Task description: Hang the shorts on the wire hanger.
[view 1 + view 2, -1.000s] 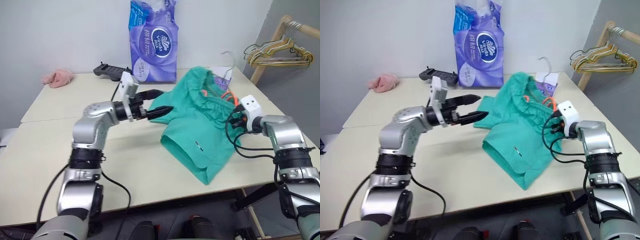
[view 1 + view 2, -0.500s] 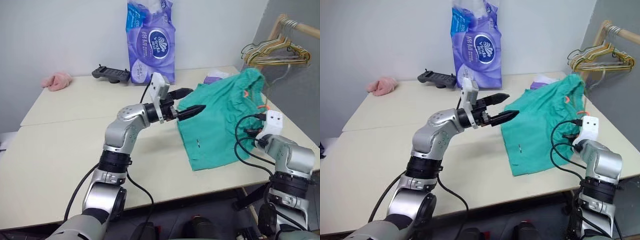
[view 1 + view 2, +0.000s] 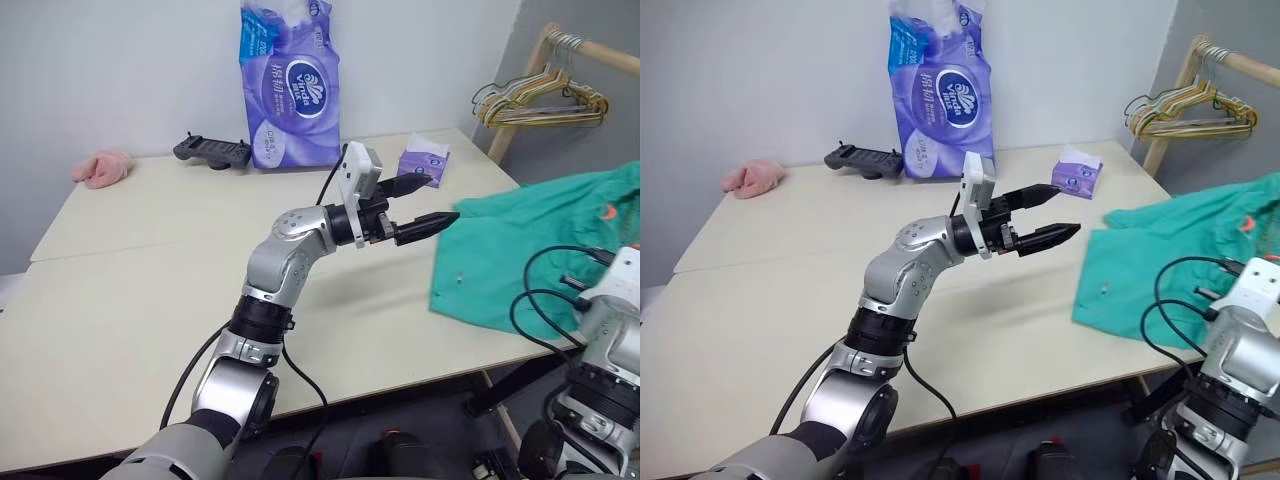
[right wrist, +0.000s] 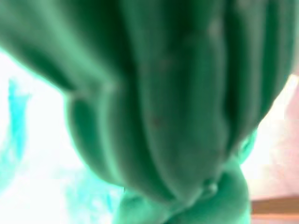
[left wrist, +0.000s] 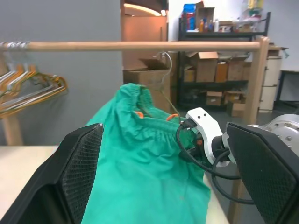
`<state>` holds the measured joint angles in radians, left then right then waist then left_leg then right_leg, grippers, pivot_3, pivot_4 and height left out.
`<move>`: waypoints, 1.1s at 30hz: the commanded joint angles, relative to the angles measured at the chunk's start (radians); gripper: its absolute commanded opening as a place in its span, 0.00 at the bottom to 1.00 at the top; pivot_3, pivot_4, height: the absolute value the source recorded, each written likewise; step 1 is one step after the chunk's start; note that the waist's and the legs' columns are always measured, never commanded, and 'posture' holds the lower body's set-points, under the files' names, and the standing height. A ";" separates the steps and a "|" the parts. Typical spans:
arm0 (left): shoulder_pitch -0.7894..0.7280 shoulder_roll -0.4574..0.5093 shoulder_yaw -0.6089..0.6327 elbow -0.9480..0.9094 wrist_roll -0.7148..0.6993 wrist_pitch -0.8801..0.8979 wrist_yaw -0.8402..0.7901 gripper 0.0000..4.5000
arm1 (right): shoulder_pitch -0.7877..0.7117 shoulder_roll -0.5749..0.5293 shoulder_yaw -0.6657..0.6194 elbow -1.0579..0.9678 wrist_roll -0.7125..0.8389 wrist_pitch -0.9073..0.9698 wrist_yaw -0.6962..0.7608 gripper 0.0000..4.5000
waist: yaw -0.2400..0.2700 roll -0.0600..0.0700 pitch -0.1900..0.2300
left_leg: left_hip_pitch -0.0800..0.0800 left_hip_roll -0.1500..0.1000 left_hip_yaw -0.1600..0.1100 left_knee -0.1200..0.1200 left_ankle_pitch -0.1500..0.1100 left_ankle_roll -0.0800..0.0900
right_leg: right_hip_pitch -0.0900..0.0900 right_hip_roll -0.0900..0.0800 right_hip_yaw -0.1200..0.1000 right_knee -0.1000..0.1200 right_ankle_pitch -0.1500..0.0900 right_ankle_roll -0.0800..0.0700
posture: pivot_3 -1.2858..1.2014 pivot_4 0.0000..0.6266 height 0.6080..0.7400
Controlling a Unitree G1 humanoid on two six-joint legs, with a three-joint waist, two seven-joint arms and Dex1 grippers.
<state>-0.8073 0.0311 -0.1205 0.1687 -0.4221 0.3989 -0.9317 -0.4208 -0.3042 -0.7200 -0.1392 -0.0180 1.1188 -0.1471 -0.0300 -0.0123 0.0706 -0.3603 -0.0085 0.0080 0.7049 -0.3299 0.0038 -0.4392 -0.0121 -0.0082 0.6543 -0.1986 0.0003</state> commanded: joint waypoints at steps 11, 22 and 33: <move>-0.091 -0.154 -0.038 0.041 -0.001 -0.070 0.028 1.00 | -0.131 -0.122 -0.205 0.091 0.023 -0.056 -0.151 0.00 | -0.028 0.010 -0.001 | 0.005 0.000 0.007 -0.009 0.000 0.001 | 0.002 0.008 0.011 -0.009 -0.003 0.005 | 0.47 0.08 1.00; -0.091 -0.127 -0.038 0.058 -0.007 -0.093 -0.008 1.00 | -0.104 -0.136 -0.090 0.023 -0.005 -0.070 -0.161 0.00 | -0.056 0.013 -0.002 | 0.014 0.001 0.020 -0.012 -0.003 0.006 | 0.003 0.014 0.028 -0.009 -0.005 0.008 | 0.46 0.05 1.00; -0.110 -0.128 -0.034 0.073 -0.011 -0.102 -0.006 1.00 | -0.148 -0.286 -0.166 0.210 0.011 -0.137 -0.169 0.00 | -0.057 0.013 -0.002 | 0.014 0.000 0.023 -0.012 -0.005 0.008 | 0.003 0.017 0.043 -0.009 -0.007 0.015 | 0.47 0.05 1.00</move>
<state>-0.8894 -0.0914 -0.1591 0.2604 -0.4252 0.3172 -0.9319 -0.5397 -0.5447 -0.8675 0.0749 -0.0147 1.0314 -0.3082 -0.0865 0.0004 0.0683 -0.3468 -0.0084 0.0322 0.6929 -0.3351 0.0131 -0.4363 0.0068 0.0398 0.6451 -0.2055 0.0166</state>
